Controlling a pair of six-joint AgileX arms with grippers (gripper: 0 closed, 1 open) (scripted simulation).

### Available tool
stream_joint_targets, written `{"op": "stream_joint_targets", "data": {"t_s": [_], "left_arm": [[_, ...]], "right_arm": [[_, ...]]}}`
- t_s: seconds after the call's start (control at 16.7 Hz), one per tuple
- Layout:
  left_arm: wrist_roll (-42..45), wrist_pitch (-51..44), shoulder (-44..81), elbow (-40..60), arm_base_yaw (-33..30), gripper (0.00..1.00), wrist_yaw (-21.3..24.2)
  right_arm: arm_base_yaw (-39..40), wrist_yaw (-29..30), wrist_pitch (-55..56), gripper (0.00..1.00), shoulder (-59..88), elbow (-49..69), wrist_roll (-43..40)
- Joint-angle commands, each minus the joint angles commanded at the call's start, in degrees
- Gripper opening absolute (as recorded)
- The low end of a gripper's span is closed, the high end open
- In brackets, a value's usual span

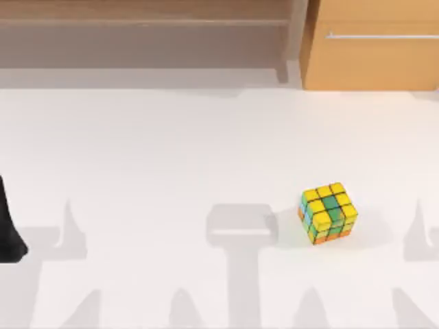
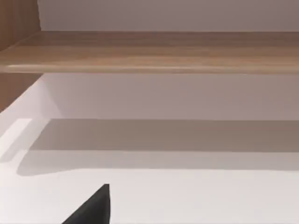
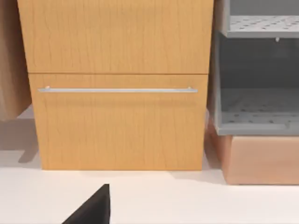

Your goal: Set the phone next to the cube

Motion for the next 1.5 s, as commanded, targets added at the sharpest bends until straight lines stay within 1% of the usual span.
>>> {"op": "stream_joint_targets", "data": {"t_s": [0.24, 0.48, 0.66, 1.2, 1.38, 1.5], "left_arm": [[0.2, -1.1, 1.8, 1.6, 0.7, 1.00, 0.0], [1.0, -7.3, 12.7, 10.6, 4.3, 1.00, -0.1], [1.9, -14.2, 27.3, 20.6, 8.4, 1.00, 0.0], [4.8, -38.2, 83.2, 53.4, 21.9, 1.00, 0.4], [5.7, -44.4, 97.1, 62.5, 25.6, 1.00, 0.3], [6.1, -47.5, 103.6, 67.4, 27.6, 1.00, 0.2]], "right_arm": [[0.0, 0.0, 0.0, 1.00, 0.0, 0.0, 0.0], [0.0, 0.0, 0.0, 1.00, 0.0, 0.0, 0.0], [0.0, 0.0, 0.0, 1.00, 0.0, 0.0, 0.0], [0.0, 0.0, 0.0, 1.00, 0.0, 0.0, 0.0], [0.0, 0.0, 0.0, 1.00, 0.0, 0.0, 0.0], [0.0, 0.0, 0.0, 1.00, 0.0, 0.0, 0.0]]}}
